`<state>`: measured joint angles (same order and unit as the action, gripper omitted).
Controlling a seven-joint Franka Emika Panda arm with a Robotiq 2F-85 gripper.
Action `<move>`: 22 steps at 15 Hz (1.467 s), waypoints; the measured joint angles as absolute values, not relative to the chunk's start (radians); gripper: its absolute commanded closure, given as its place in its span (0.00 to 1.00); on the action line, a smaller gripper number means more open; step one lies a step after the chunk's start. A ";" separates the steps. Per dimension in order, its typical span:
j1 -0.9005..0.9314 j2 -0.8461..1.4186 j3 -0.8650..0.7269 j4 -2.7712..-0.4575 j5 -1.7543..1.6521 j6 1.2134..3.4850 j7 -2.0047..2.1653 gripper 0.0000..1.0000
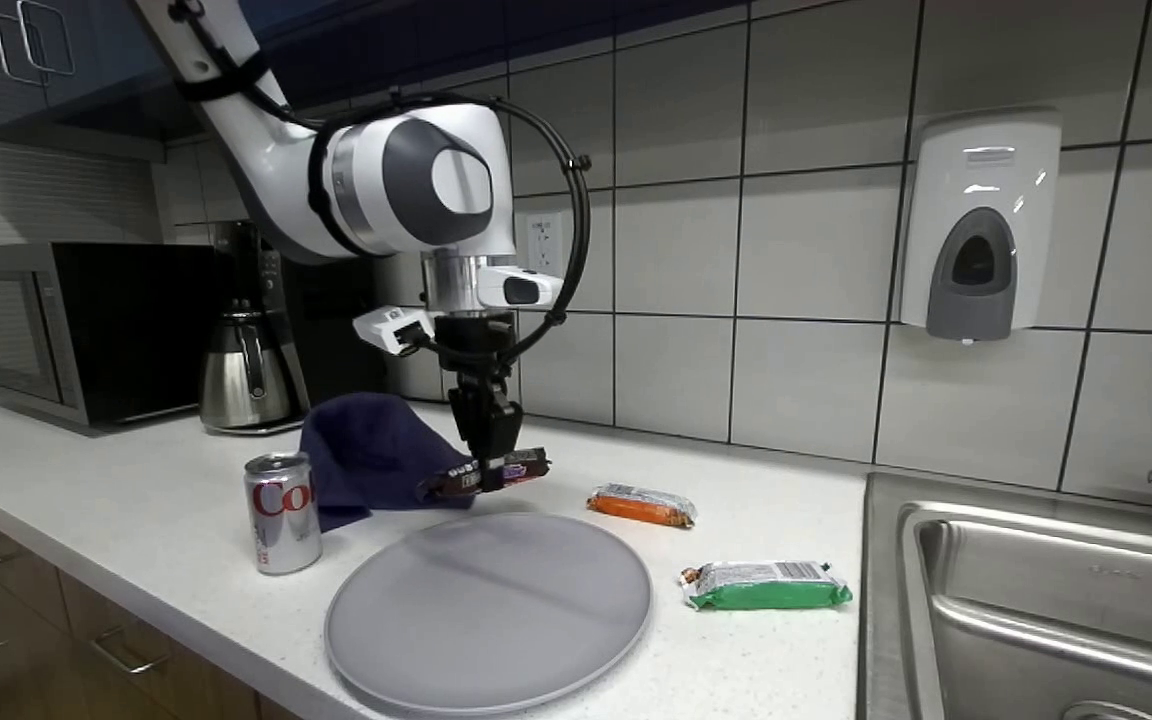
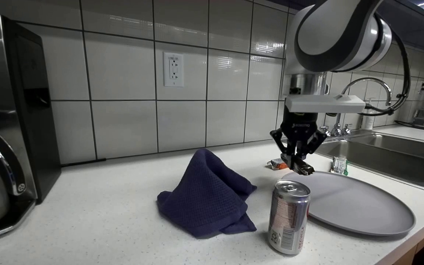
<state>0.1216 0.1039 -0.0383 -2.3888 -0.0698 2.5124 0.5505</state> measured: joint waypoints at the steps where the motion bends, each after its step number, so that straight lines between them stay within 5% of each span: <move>1: 0.120 0.104 -0.038 -2.395 -0.070 2.512 0.551 0.96; 13: 0.120 0.159 -0.038 -2.423 -0.151 2.515 0.602 0.96; 15: 0.122 0.174 -0.038 -2.423 -0.158 2.516 0.613 0.60; 22: 0.132 0.190 -0.030 -2.415 -0.140 2.516 0.617 0.08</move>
<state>0.1320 0.1901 -0.0297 -2.4148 -0.1405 2.5164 0.6169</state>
